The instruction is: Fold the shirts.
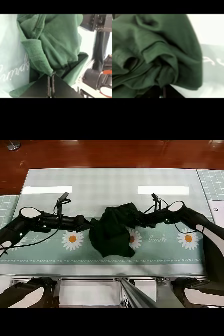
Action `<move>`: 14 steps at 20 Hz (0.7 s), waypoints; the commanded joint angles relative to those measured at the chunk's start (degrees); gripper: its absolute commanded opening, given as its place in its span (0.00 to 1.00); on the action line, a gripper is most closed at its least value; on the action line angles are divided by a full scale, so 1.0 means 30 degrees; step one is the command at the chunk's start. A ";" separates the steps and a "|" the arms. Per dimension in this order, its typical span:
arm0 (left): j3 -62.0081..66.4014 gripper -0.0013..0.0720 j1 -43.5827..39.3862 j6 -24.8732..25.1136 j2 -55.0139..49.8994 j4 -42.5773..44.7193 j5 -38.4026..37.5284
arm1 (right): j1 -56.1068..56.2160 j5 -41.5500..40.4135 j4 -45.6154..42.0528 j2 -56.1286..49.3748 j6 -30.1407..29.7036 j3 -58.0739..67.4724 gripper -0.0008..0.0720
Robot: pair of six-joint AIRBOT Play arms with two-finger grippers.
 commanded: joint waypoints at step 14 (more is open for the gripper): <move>2.2250 0.04 0.8721 -0.1931 0.3993 0.1144 0.1290 | -0.3322 0.9989 -1.2692 0.7664 0.2688 2.4232 0.05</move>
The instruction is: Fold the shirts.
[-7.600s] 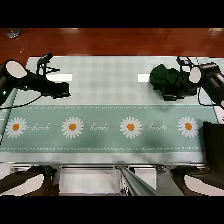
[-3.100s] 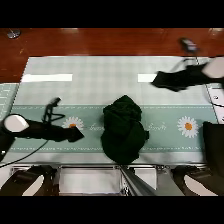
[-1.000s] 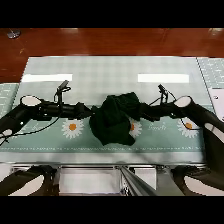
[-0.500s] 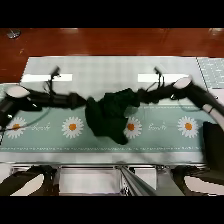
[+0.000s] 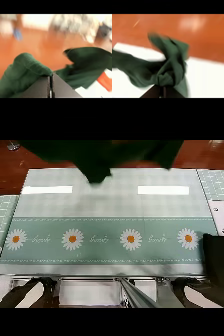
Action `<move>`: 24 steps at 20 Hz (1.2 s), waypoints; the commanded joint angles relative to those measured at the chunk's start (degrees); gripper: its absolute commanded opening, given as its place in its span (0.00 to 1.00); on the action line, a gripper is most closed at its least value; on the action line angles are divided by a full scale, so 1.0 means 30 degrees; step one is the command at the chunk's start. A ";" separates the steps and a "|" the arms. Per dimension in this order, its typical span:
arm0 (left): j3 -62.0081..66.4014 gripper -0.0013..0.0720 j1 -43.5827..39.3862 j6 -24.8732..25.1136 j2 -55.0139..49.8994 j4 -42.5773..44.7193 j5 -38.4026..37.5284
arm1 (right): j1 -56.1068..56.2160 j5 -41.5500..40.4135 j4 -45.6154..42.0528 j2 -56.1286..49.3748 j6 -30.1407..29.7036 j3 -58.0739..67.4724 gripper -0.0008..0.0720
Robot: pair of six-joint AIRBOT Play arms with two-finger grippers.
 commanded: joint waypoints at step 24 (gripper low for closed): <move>-1.5526 0.04 -0.1304 -0.5472 0.6200 1.0921 0.0226 | -0.0175 -0.1100 -0.2565 0.9741 0.3060 -2.2622 0.05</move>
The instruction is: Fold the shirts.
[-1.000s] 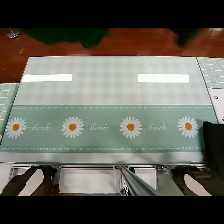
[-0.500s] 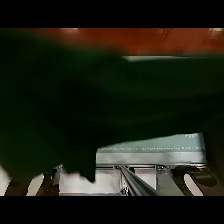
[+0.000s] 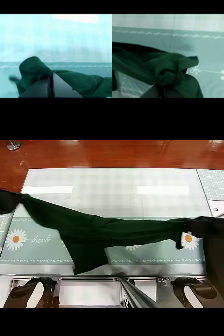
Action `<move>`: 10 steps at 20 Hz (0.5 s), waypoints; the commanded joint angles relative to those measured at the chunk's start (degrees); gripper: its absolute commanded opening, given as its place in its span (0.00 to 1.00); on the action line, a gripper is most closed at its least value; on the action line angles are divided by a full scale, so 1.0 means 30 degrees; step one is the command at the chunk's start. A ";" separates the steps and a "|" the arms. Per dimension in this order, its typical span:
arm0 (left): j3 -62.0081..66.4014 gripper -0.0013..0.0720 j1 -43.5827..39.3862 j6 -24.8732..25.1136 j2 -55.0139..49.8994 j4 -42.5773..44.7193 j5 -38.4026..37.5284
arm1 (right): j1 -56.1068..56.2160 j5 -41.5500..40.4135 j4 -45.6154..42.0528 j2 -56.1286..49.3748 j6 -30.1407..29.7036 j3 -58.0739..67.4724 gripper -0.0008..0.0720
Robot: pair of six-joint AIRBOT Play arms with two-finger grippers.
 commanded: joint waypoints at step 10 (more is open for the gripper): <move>-0.2892 0.13 -0.3942 0.0168 -0.8772 -0.4197 1.2349 | -0.2484 -0.8284 0.3228 -1.5293 0.0007 0.3665 0.06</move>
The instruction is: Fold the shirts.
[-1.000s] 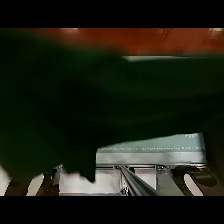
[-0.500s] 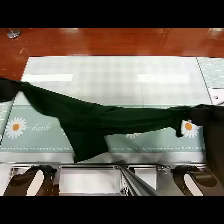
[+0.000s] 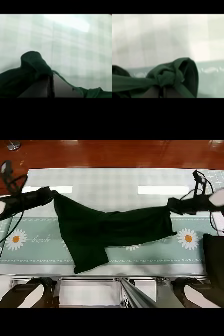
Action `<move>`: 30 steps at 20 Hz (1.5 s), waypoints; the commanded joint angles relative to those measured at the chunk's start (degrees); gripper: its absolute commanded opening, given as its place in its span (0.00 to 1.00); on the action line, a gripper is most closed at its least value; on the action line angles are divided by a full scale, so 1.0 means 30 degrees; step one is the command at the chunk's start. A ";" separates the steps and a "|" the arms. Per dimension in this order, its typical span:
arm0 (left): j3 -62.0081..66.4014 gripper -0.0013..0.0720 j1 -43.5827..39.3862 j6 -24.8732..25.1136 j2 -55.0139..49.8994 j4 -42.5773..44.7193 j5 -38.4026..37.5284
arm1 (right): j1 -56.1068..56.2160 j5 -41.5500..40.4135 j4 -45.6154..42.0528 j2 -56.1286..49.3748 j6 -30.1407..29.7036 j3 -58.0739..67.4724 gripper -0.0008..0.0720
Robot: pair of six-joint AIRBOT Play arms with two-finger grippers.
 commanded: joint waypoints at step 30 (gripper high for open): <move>-0.9610 0.19 0.4546 0.8663 -0.2565 -0.7941 -0.5887 | -0.8990 0.3038 0.5814 0.5209 -0.3599 -0.7533 0.86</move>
